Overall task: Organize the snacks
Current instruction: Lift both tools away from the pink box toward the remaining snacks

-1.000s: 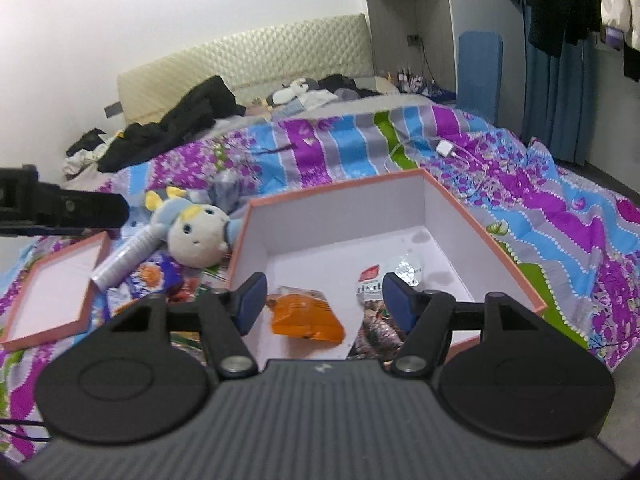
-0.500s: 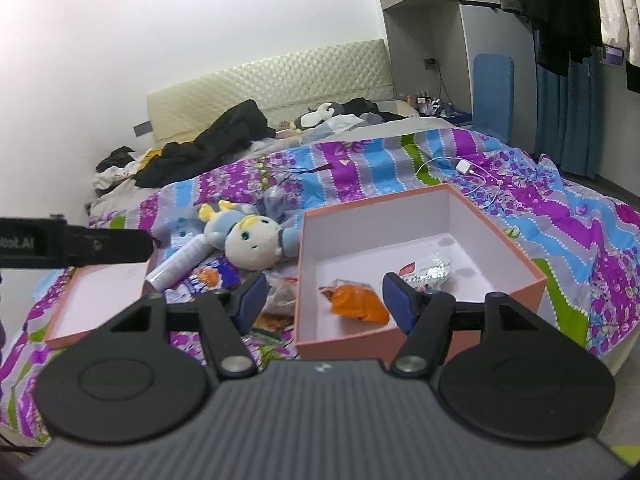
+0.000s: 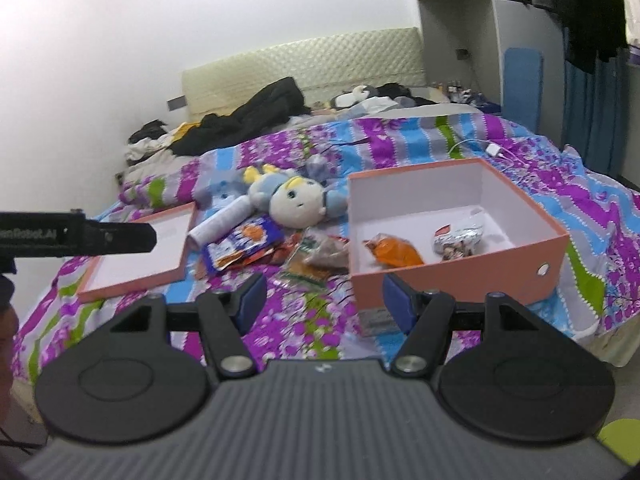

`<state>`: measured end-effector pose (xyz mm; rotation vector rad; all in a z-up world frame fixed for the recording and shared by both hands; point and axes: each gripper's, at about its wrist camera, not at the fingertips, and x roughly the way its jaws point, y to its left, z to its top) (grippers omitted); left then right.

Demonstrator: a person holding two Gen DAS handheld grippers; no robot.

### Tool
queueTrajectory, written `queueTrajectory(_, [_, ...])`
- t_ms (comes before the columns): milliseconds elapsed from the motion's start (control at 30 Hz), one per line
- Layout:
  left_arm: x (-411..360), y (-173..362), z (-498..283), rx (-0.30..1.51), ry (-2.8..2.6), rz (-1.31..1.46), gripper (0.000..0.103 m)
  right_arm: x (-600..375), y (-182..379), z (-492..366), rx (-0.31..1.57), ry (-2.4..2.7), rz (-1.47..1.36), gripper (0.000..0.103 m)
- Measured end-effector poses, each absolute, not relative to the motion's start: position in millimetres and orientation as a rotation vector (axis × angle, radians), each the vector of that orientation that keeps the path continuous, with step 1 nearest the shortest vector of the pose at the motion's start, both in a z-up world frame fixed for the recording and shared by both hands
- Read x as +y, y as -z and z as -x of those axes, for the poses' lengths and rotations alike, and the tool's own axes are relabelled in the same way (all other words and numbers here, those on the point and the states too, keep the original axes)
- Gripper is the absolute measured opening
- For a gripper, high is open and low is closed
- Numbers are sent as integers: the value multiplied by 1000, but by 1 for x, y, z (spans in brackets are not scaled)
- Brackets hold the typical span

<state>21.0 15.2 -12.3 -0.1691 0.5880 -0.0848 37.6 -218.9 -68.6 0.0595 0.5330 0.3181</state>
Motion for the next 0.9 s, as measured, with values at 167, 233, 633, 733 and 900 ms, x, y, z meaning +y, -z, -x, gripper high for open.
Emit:
queueTrajectory(167, [24,28,0,615,58,201,84,-208,77,-22,543,-354,-27,66])
queueTrajectory(233, [27,33,1,628,53,210,84,-204,81,-20,548,-363,-16,66])
queueTrajectory(633, [52,65,-22,664,6,271,84,-185,107,-36,561,-350,33,66])
queueTrajectory(733, [64,82,-37,671,-1,294,84,-175,118,-43,557,-361,71,66])
queueTrajectory(900, [83,111,-71,680,-19,298,84,-151,137,-59,510,-369,141,66])
